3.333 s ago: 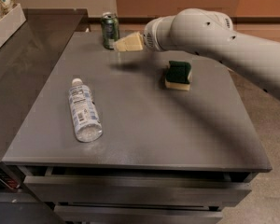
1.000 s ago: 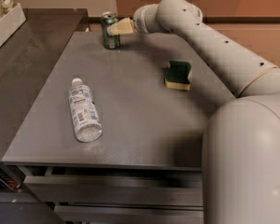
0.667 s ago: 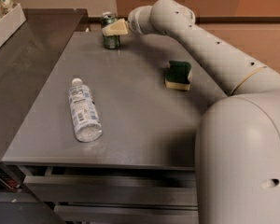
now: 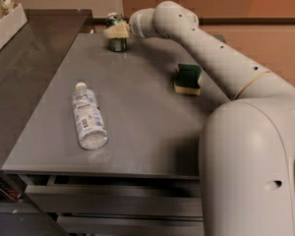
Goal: Move green can near sponge
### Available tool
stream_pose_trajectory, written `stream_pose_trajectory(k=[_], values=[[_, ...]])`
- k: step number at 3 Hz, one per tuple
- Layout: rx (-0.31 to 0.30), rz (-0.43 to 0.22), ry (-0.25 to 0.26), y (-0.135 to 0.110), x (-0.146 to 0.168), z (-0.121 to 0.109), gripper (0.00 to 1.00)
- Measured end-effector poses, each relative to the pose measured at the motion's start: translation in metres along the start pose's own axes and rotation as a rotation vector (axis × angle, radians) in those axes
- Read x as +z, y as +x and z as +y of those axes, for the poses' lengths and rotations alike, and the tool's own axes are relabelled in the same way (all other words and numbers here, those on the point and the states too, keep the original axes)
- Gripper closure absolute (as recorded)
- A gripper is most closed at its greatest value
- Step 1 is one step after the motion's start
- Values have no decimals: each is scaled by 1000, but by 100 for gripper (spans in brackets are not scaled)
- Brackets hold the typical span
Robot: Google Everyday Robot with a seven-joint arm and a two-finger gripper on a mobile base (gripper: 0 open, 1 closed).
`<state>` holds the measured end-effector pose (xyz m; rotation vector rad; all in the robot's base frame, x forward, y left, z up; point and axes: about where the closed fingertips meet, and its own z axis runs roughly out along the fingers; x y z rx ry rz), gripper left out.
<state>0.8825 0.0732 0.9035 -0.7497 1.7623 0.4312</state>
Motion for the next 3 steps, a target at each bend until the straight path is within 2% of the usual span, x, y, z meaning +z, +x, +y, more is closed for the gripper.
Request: stream_pose_trajectory(k=[1, 2, 3], values=[[13, 10, 5, 3, 1, 1, 39], [31, -4, 28, 1, -15, 0, 62], [45, -29, 70, -6, -49, 1, 86]])
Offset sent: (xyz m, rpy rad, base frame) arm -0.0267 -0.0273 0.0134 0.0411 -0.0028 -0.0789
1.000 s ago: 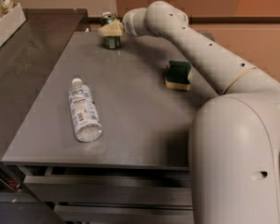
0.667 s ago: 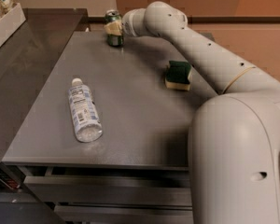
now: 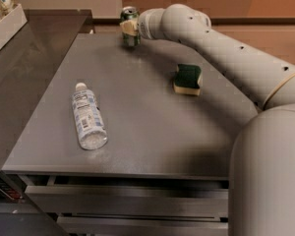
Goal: Move green can near sponge
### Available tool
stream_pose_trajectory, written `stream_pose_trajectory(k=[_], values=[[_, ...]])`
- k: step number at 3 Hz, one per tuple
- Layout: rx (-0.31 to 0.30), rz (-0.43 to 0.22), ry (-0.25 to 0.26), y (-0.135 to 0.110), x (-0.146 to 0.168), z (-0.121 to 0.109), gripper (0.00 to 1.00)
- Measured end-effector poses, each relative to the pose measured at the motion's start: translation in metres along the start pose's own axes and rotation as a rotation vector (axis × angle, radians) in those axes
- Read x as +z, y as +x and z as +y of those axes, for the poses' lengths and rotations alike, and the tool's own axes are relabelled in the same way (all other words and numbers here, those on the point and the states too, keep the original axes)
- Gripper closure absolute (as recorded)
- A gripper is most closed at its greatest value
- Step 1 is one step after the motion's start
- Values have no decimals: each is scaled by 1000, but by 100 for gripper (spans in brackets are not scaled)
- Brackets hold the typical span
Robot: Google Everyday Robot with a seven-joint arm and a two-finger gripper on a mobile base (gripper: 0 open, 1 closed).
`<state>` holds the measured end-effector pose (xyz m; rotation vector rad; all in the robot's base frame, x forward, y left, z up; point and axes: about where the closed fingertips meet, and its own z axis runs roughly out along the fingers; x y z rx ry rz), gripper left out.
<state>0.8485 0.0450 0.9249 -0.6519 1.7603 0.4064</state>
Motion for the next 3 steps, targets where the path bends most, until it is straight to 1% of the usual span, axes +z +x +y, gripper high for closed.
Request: stream_pose_trajectory(k=[1, 2, 3], values=[[3, -2, 27, -3, -37, 7, 100], [9, 18, 50, 0, -71, 15, 100], [28, 49, 72, 9, -97, 16, 100]])
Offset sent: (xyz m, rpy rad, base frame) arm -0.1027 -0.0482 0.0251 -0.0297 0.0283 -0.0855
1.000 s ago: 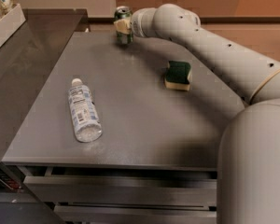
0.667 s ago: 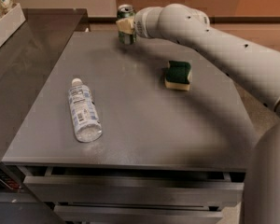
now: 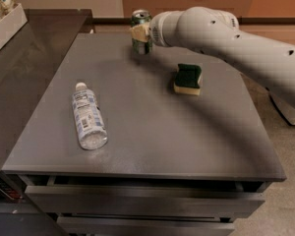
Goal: Move green can near sponge
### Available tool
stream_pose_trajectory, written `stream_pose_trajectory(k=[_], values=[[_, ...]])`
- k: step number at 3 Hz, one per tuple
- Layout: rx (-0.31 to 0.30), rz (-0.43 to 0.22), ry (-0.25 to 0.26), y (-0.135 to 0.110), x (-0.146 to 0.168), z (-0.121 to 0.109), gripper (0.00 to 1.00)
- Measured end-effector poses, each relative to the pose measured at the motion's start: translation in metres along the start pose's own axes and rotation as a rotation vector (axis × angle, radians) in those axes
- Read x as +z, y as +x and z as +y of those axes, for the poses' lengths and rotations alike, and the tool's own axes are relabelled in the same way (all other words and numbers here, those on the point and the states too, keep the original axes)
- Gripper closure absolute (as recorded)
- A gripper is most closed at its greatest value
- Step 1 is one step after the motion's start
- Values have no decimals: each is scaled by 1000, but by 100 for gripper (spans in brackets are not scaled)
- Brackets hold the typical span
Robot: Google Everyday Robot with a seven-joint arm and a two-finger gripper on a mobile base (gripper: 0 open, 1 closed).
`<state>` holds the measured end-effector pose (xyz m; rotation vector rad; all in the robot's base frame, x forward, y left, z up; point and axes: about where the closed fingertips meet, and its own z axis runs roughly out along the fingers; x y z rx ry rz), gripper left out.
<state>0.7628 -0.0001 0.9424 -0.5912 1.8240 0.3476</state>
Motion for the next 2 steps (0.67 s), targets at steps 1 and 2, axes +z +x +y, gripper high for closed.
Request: stream_pose_trajectory(k=[1, 2], values=[[27, 36, 23, 15, -22, -8, 100], [57, 55, 46, 28, -39, -17, 100]])
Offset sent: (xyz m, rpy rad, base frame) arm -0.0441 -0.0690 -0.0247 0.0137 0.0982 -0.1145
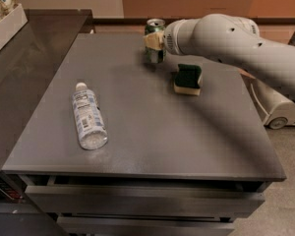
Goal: Move green can near sponge
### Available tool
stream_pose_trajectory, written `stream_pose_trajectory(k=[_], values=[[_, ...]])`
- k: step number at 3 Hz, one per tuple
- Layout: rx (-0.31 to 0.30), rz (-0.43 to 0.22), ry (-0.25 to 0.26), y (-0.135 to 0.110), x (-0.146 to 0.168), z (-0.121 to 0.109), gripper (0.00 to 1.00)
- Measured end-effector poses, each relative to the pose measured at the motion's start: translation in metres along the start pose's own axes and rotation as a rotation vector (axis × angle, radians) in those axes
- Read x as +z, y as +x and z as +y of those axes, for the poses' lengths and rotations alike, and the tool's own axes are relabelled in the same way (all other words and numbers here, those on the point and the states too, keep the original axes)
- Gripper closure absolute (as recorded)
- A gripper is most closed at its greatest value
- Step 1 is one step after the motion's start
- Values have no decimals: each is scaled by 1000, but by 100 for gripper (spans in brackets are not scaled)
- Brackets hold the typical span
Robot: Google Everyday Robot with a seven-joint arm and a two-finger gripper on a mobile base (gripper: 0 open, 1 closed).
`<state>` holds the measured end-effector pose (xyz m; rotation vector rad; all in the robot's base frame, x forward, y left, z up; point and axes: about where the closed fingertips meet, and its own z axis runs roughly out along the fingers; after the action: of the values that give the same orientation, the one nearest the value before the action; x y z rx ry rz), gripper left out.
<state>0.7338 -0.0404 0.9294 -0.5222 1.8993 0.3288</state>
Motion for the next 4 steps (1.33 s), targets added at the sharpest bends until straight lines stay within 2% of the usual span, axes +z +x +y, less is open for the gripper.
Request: stream_pose_trajectory(k=[1, 3, 4], values=[[31, 7, 30, 13, -11, -10, 83], [70, 26, 75, 37, -17, -24, 36], [70, 26, 72, 36, -16, -22, 13]])
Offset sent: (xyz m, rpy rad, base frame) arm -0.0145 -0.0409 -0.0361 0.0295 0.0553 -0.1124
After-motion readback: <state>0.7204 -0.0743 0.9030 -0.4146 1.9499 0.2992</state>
